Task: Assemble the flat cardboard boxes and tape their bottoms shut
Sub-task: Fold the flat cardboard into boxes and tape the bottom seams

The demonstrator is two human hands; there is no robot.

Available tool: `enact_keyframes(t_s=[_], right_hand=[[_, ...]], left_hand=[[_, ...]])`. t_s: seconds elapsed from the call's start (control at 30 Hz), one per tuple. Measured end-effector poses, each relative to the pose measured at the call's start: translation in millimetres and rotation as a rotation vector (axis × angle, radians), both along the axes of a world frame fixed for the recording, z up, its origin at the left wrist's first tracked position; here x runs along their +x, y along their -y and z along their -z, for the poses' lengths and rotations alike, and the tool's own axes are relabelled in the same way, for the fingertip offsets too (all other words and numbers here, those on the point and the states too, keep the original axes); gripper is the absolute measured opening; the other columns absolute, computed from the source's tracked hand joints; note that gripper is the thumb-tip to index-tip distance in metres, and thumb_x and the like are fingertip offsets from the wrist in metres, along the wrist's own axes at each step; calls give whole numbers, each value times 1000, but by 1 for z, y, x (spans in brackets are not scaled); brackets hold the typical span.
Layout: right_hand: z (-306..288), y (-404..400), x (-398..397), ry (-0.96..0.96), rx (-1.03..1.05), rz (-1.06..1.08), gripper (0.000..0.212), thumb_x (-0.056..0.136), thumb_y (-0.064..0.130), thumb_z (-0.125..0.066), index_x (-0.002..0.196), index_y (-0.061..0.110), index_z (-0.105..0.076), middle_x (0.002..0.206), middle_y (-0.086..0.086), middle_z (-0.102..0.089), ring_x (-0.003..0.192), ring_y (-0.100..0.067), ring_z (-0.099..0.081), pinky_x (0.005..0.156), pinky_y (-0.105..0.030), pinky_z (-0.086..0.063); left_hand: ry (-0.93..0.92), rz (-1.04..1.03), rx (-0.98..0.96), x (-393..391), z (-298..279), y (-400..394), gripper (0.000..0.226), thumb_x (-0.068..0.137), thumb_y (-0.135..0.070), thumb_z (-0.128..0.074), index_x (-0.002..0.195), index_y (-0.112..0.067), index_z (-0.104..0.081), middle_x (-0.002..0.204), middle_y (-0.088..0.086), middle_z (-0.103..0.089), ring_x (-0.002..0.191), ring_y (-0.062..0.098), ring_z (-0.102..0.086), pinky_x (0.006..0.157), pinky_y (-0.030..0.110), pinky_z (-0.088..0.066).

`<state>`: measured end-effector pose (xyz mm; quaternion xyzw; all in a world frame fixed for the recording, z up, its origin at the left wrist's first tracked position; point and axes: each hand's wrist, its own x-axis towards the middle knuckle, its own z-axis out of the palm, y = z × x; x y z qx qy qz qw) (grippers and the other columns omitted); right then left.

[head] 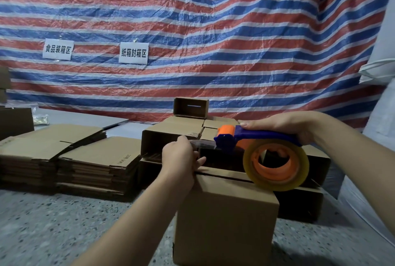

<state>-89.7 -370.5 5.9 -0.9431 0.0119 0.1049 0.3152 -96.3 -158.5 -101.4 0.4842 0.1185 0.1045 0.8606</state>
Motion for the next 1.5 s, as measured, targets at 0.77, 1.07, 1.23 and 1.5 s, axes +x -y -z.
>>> enact_keyframes(t_s=[0.77,1.07,1.23,1.5], right_hand=[[-4,-57,28,-77,-350,-100,71,69,69,-73,116,18,-59,96,-8,-79,84,-21,-75,85,-33,-58],[-4,-59,29,-76,-358,-110,59,76,67,-68,110,20,-59,84,-2,-79,70,-14,-75,68,-27,-58],[-3,-59,28,-81,-316,-116,50,82,63,-67,108,21,-60,80,-2,-78,65,-14,-75,53,-22,-56],[-2,-59,27,-81,-314,-111,56,79,66,-68,109,20,-61,83,-2,-79,68,-14,-75,56,-22,-57]], left_hand=[[20,112,716,-8,58,-64,36,95,-33,-61,88,1,-71,61,1,-54,48,12,-47,48,24,-36],[-29,230,680,-3,62,-66,29,96,-35,-60,83,-10,-67,64,1,-51,50,12,-46,49,23,-35],[-64,336,650,-3,72,-63,34,96,-41,-59,88,-9,-65,76,2,-54,49,10,-47,45,22,-35],[-57,374,661,-7,77,-55,39,98,-49,-53,89,-13,-66,76,0,-53,52,10,-45,47,21,-35]])
